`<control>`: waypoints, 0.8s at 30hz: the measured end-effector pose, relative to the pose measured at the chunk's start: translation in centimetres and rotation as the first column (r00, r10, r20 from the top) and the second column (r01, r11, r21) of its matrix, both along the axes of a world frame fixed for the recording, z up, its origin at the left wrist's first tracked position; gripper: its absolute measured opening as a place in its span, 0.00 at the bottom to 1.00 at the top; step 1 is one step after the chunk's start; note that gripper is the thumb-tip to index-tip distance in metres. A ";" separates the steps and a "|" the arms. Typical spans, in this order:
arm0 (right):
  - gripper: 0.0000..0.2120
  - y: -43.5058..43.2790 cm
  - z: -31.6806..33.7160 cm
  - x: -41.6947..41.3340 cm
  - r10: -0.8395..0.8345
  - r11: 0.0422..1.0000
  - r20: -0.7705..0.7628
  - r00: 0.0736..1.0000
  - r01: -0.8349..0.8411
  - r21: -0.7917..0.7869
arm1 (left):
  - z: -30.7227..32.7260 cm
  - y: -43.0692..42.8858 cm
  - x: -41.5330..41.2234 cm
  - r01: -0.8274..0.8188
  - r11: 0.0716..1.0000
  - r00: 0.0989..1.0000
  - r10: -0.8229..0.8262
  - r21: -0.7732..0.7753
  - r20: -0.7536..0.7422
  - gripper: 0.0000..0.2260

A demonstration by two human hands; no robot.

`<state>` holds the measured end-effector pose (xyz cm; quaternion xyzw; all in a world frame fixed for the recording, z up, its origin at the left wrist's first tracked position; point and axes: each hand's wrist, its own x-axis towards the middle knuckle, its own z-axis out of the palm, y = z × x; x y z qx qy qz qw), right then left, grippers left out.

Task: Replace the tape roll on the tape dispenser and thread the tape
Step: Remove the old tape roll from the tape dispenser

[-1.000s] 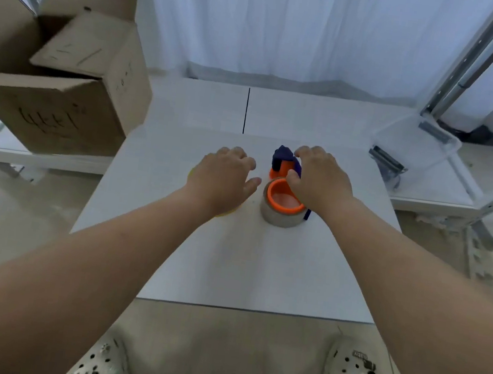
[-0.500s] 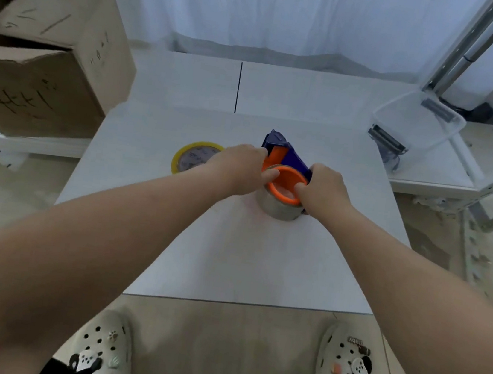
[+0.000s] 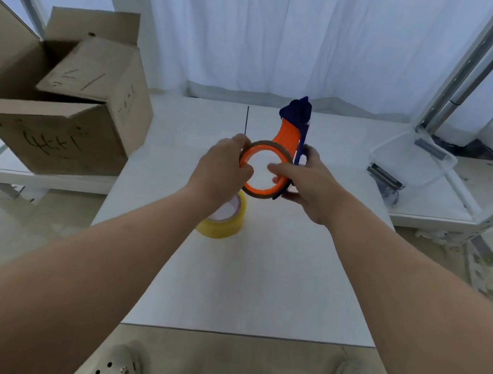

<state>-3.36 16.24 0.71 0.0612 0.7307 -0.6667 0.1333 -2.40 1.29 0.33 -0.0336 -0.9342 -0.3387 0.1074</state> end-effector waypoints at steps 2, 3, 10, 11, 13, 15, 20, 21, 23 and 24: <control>0.27 -0.5 0.8 0.2 -0.021 0.999 -0.017 1.000 0.021 -0.042 | 0.5 -0.5 0.3 0.004 0.999 0.998 -0.006 -0.036 -0.057 0.16; 0.26 -0.6 0.8 0.3 -0.001 0.999 -0.022 1.000 0.000 -0.041 | 0.7 -0.8 0.4 0.005 0.999 0.997 -0.009 -0.052 -0.082 0.17; 0.31 1.4 -0.9 1.6 0.235 0.965 0.127 0.964 -0.247 0.085 | 0.1 -2.9 0.1 0.209 0.877 0.963 -0.263 -0.433 -0.067 0.27; 0.29 1.5 -1.0 1.6 0.210 0.971 0.120 0.970 -0.221 0.088 | 0.0 -2.6 0.1 0.233 0.863 0.956 -0.287 -0.448 -0.055 0.27; 0.26 1.6 -1.2 1.5 0.109 0.990 0.098 0.989 -0.117 0.077 | -0.1 -1.8 0.0 0.260 0.852 0.946 -0.319 -0.454 -0.057 0.27; 0.24 1.8 -1.3 1.4 -0.027 0.999 0.082 0.996 0.024 0.042 | -0.1 -0.9 -0.1 0.267 0.857 0.942 -0.328 -0.441 -0.067 0.26; 0.22 2.4 -1.3 1.1 -0.132 0.989 0.087 0.987 0.138 -0.062 | -0.2 0.2 -0.3 0.216 0.937 0.951 -0.267 -0.276 -0.160 0.17; 0.21 2.4 -1.4 1.0 -0.136 0.986 0.082 0.987 0.143 -0.083 | -0.2 0.1 -0.5 0.202 0.948 0.949 -0.251 -0.244 -0.189 0.15; 0.19 2.4 -1.4 0.9 -0.139 0.980 0.067 0.988 0.147 -0.133 | -0.2 0.0 -0.9 0.186 0.968 0.953 -0.220 -0.167 -0.210 0.13; 0.17 2.2 -1.4 0.8 -0.133 0.976 0.058 0.989 0.141 -0.166 | -0.1 -0.1 -1.0 0.183 0.978 0.962 -0.199 -0.097 -0.189 0.12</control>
